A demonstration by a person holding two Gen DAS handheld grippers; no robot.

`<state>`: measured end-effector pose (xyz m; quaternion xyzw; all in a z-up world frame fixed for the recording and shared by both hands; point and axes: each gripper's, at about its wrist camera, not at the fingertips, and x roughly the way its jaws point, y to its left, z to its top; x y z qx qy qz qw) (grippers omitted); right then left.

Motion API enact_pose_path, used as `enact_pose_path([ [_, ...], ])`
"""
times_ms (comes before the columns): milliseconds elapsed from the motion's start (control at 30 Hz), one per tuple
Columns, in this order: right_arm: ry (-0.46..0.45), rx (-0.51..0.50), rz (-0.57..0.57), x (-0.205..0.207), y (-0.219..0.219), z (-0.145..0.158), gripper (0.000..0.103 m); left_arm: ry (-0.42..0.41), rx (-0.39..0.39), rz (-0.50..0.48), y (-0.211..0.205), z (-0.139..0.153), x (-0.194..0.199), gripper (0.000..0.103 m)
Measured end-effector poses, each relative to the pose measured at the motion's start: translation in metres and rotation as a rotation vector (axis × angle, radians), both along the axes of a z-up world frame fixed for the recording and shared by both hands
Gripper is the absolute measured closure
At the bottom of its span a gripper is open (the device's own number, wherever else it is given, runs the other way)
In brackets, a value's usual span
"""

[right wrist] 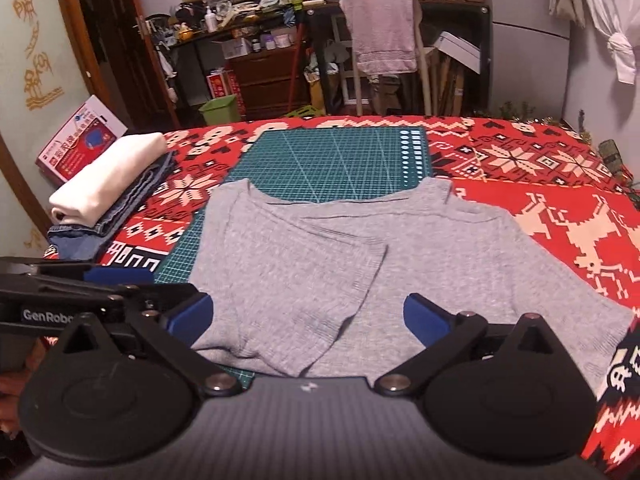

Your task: Fold clothes

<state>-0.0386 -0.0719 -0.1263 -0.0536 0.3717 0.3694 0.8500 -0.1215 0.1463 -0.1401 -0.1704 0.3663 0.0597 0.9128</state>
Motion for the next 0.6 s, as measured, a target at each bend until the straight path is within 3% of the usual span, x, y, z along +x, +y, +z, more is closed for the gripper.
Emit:
enact_pose_path([
  [133,0.030,-0.001,-0.027,0.002,-0.002,0.004,0.001,0.018,0.056,0.104,0.001,0.006,-0.002,0.026],
  [233,-0.007,-0.037,-0.034,0.000,0.001,0.008,0.001,0.027,0.113,0.145,0.000,0.011,-0.004,0.021],
  [300,-0.036,-0.067,-0.029,-0.002,0.004,0.010,0.001,0.013,0.138,0.154,-0.001,0.014,-0.007,0.016],
  [600,-0.082,-0.189,-0.069,-0.007,0.013,0.007,0.000,0.007,0.227,0.101,-0.011,0.015,-0.011,0.016],
])
